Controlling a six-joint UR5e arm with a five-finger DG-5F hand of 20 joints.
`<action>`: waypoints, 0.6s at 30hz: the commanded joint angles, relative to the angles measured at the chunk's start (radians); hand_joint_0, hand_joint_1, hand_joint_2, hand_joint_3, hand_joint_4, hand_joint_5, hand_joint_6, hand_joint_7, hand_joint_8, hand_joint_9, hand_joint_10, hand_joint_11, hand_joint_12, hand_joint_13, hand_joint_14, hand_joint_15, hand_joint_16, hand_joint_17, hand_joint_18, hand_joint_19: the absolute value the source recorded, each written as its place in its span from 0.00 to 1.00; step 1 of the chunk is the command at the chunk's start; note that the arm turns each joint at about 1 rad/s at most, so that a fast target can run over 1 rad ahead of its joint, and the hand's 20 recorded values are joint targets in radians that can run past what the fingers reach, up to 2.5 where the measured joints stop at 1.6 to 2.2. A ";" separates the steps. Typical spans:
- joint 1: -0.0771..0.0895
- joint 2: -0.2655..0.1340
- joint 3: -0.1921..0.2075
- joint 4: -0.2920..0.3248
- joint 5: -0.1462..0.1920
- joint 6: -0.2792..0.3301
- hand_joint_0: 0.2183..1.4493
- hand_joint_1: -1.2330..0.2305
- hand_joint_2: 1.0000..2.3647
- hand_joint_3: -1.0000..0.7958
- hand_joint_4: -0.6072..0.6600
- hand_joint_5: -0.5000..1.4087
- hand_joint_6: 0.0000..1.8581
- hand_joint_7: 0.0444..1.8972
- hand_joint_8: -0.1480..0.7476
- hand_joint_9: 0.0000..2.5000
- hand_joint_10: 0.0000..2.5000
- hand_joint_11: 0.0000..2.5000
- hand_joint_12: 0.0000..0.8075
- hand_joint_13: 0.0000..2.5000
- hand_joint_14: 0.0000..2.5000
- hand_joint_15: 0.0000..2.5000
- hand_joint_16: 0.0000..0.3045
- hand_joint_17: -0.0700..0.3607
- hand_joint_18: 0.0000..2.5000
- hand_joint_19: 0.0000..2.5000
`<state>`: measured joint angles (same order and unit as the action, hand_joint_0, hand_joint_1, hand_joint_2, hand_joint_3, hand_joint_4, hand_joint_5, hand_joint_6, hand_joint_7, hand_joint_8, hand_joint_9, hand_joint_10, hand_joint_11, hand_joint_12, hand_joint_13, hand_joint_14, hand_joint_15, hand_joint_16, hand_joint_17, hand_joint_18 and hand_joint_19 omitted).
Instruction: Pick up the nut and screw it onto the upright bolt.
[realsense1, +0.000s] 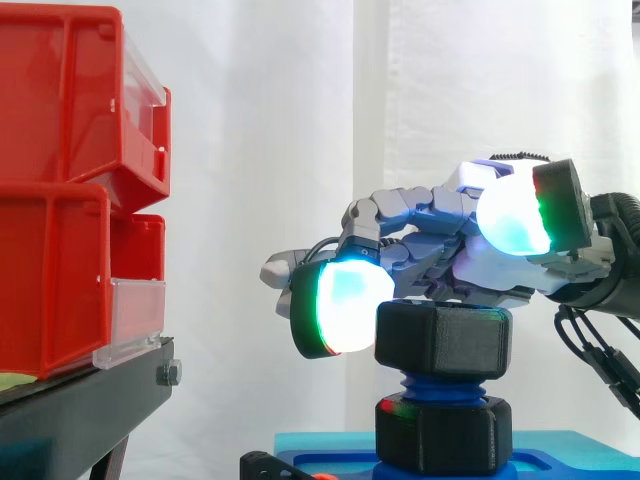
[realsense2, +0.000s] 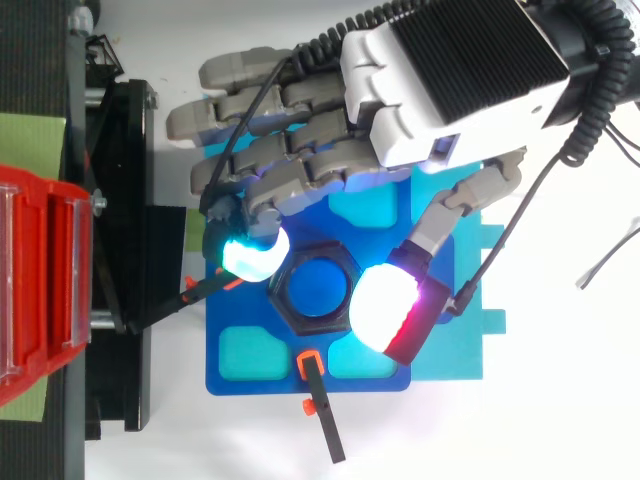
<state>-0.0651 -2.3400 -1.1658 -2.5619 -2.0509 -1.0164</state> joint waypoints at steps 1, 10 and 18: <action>-0.004 -0.001 0.000 0.005 -0.005 0.001 0.21 0.69 0.00 0.28 0.65 0.22 0.27 0.63 0.41 0.25 0.00 0.00 0.34 0.10 0.00 0.00 0.10 0.31 0.00 0.00; -0.018 0.001 0.005 0.011 -0.029 0.001 0.22 0.68 0.00 0.28 0.61 0.27 0.30 0.75 0.43 0.37 0.00 0.00 0.30 0.18 0.00 0.00 0.06 0.27 0.00 0.00; -0.027 0.001 0.005 0.011 -0.038 0.001 0.23 0.66 0.00 0.28 0.54 0.29 0.33 0.68 0.40 0.51 0.00 0.00 0.24 0.29 0.00 0.00 0.03 0.22 0.10 0.00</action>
<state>-0.0889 -2.3395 -1.1610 -2.5510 -2.0878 -1.0155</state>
